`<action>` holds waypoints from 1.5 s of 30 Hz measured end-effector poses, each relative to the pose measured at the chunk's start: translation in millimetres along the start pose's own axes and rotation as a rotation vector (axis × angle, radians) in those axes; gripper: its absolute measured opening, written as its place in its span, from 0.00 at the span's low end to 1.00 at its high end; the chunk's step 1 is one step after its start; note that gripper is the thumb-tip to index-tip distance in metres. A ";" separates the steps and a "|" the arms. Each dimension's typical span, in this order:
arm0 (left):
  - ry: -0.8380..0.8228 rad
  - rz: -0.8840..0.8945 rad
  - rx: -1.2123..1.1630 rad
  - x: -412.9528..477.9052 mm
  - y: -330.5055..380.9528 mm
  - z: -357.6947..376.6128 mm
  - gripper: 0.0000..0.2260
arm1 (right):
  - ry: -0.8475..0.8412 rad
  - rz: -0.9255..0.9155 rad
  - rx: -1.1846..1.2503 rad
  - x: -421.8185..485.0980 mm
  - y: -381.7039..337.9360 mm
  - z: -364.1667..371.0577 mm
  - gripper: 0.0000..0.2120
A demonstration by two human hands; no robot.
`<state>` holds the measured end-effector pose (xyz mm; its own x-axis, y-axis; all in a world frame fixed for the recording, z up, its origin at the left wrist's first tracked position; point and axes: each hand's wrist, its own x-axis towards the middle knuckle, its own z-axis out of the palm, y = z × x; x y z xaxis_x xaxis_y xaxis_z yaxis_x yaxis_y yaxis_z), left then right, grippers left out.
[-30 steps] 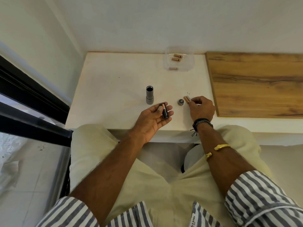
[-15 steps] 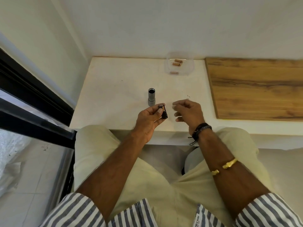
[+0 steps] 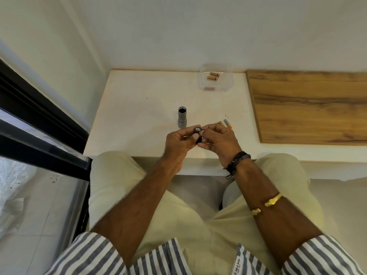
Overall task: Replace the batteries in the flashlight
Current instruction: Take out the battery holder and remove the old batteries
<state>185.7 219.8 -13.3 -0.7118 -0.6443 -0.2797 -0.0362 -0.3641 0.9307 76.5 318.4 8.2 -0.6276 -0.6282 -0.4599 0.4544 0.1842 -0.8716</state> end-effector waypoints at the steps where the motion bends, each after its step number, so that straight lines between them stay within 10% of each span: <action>1: 0.005 0.012 0.020 0.2 0.4 -0.2 0.14 | -0.012 0.007 0.015 0.3 0.2 -0.2 0.04; 22: -0.002 0.121 0.177 1.2 -4.8 0.5 0.12 | -0.060 0.152 0.241 2.7 5.3 -1.2 0.09; 36: 0.076 0.037 0.065 5.8 -3.4 3.5 0.11 | 0.111 -0.213 -0.085 4.6 11.6 -2.1 0.06; 45: 0.102 -0.178 -0.225 14.6 -5.6 3.9 0.08 | 0.234 -0.243 0.106 21.1 2.5 -27.5 0.08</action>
<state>172.9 215.0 -21.6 -0.6333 -0.6175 -0.4665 0.0106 -0.6096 0.7926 47.0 326.4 -8.4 -0.8477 -0.4515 -0.2783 0.3292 -0.0363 -0.9436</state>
